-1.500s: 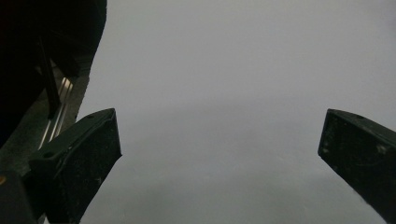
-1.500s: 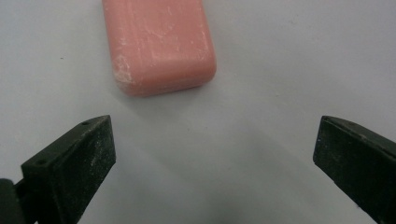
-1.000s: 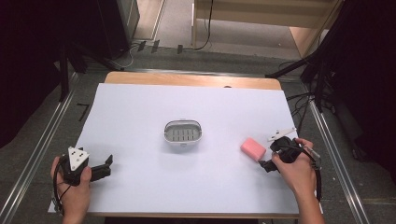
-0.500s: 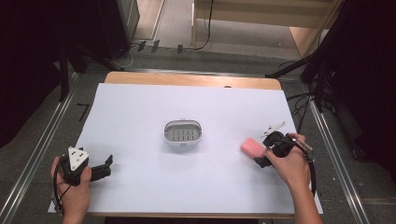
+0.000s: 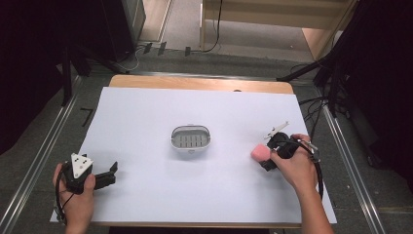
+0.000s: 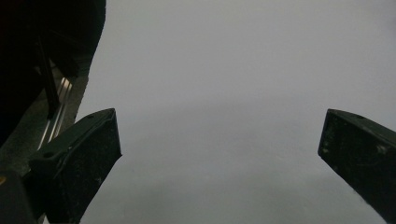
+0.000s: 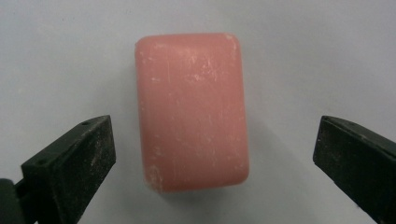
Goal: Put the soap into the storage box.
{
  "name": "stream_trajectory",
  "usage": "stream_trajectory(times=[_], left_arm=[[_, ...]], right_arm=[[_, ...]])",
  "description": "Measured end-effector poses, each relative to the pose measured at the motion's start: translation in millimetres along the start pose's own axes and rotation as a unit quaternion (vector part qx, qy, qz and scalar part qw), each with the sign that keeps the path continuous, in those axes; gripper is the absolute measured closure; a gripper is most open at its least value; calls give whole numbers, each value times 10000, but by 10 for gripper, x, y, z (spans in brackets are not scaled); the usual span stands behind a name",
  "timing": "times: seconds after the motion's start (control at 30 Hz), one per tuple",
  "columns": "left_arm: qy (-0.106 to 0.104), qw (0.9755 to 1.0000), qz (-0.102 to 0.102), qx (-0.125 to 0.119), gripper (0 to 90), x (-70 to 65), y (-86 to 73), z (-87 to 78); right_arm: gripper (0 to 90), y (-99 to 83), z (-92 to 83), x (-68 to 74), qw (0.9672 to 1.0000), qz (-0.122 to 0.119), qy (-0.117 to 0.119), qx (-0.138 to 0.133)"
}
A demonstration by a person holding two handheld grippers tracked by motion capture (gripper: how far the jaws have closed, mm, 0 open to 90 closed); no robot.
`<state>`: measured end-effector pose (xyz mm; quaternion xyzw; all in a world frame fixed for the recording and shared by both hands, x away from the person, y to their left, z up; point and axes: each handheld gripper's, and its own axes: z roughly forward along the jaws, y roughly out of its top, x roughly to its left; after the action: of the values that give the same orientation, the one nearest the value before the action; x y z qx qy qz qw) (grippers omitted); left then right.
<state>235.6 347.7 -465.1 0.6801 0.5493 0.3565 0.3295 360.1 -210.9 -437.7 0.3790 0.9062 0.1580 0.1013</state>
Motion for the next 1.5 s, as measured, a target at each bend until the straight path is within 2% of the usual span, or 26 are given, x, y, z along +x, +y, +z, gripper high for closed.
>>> stream_trajectory(times=[0.3, 0.4, 0.7, 1.03, 1.13, 1.33, 1.5], left_arm=[[5, 10000, 1, 3, 0, -1, 0, -1], [11, 10000, 7, 12, 0, -1, 1, -2], [12, 10000, 11, 12, 0, -1, 1, -2], [9, 10000, 7, 12, 0, -1, 1, -2], [-4, 10000, 0, 1, 0, 1, 0, 0], [-5, 10000, 1, 0, 0, 1, 0, 0], [-5, 10000, 4, -2, 0, 0, 0, -1]], right_arm=[[4, 107, 52, -12, 10000, 8, 41, 87], [74, 125, 59, -18, 10000, 6, 37, 28], [140, 166, 89, -24, 9998, -39, 150, 104], [249, 193, 154, -1, 9990, -61, 317, 301], [329, 190, 184, -2, 9985, -55, 380, 396], [340, 179, 200, -12, 9982, -9, 418, 422], [382, 182, 212, -12, 9977, 51, 497, 453]])
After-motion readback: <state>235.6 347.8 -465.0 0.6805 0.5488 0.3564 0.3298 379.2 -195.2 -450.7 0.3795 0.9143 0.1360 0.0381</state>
